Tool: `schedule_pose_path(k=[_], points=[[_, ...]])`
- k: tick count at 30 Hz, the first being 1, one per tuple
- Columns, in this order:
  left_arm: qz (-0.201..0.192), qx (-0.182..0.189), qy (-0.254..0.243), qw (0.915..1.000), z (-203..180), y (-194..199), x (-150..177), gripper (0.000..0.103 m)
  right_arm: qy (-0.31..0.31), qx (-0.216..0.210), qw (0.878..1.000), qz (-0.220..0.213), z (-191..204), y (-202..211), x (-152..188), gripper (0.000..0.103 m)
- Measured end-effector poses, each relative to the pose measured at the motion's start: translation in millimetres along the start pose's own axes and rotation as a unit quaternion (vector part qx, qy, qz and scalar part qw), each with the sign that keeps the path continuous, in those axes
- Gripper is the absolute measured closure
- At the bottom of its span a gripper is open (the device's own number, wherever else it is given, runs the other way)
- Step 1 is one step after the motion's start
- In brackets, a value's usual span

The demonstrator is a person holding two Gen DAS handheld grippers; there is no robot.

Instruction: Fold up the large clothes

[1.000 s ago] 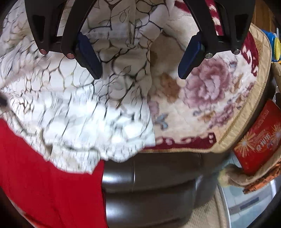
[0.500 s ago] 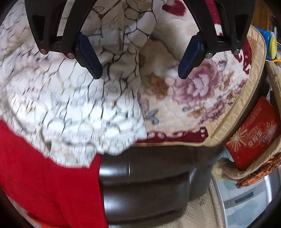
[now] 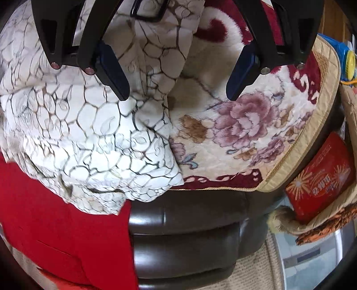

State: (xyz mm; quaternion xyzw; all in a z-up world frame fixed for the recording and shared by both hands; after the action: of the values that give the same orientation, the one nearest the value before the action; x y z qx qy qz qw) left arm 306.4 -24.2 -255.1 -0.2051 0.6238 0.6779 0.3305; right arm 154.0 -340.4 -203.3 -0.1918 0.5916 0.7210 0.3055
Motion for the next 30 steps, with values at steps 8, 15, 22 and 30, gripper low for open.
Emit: schedule_pose_path(k=[8,15,22,30], points=[[0.032,0.01,-0.008,0.9994,4.8,-6.8,11.7,0.014,-0.005,0.004,1.0,0.025,5.8,3.9,22.9,0.074],[0.014,0.027,0.025,0.9992,29.7,21.6,15.6,0.014,-0.07,-0.015,0.997,-0.021,-16.8,48.4,41.4,0.018],[0.022,0.046,0.043,0.9978,55.4,57.4,58.6,0.014,-0.071,0.005,0.997,-0.036,-29.6,94.2,71.9,0.018],[0.09,0.104,0.062,0.9886,52.5,79.4,128.7,0.014,-0.06,0.043,0.997,0.029,-30.5,107.3,115.9,0.018]])
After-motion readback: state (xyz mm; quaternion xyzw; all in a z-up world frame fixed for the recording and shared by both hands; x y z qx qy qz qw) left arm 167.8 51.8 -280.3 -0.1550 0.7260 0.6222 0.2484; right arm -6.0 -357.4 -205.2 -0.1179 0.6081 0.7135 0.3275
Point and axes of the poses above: each gripper's, at about its wrist camera, not at the fingertips, and y roughly against the way its jaws point, z to its left, x to its underside, the point moved 3 cm from there along -y, roughly the way its jaws point, and after that the axes turned 2 degrees about -z, right-handed, at the moved point
